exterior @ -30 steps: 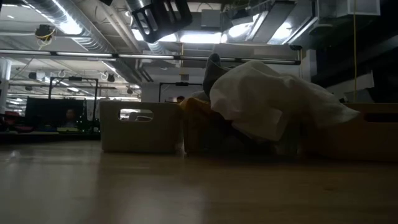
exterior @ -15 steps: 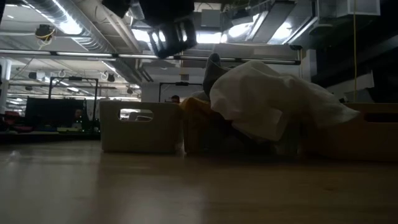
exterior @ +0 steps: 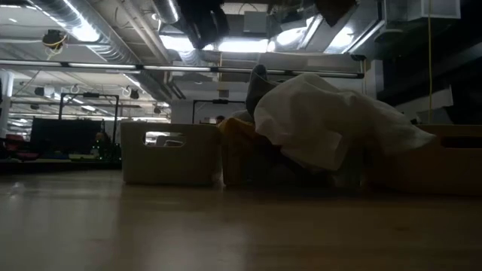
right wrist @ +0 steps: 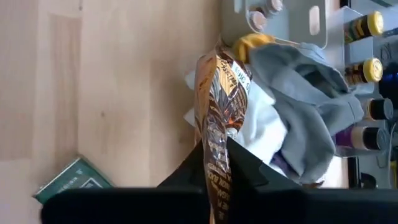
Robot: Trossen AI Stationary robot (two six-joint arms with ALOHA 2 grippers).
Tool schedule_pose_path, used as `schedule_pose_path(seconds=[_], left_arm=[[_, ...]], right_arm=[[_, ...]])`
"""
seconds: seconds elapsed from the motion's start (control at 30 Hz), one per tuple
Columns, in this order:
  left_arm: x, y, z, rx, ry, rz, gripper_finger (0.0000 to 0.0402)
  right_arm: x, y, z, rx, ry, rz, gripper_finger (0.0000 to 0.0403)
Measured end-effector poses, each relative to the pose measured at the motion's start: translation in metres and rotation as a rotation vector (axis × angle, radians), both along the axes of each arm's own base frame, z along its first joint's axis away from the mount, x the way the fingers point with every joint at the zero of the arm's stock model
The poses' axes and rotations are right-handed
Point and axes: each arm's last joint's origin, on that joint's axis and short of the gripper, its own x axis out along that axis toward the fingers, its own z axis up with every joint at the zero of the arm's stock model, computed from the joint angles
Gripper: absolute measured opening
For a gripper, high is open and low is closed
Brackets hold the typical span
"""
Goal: Sort spices by type
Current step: Put the orange seasoning pack into the yellow bin
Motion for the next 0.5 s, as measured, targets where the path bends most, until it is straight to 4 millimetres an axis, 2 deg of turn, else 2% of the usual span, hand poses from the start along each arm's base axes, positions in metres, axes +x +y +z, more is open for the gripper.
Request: schedule_pose_path(seconds=[0.13, 0.27, 0.5], left_arm=[[-0.014, -0.008, 0.011, 0.082, -0.016, 0.029, 0.0136], [-0.028, -0.021, 0.015, 0.151, 0.005, 0.04, 0.0136], [-0.049, -0.048, 0.014, 0.302, 0.037, 0.088, 0.0136]], right_arm=[[-0.006, -0.022, -0.002, -0.007, 0.035, -0.048, 0.0031], [-0.021, -0.05, -0.008, 0.022, 0.112, -0.127, 0.0018], [-0.067, -0.095, -0.026, 0.095, 0.196, -0.313, 0.0028]])
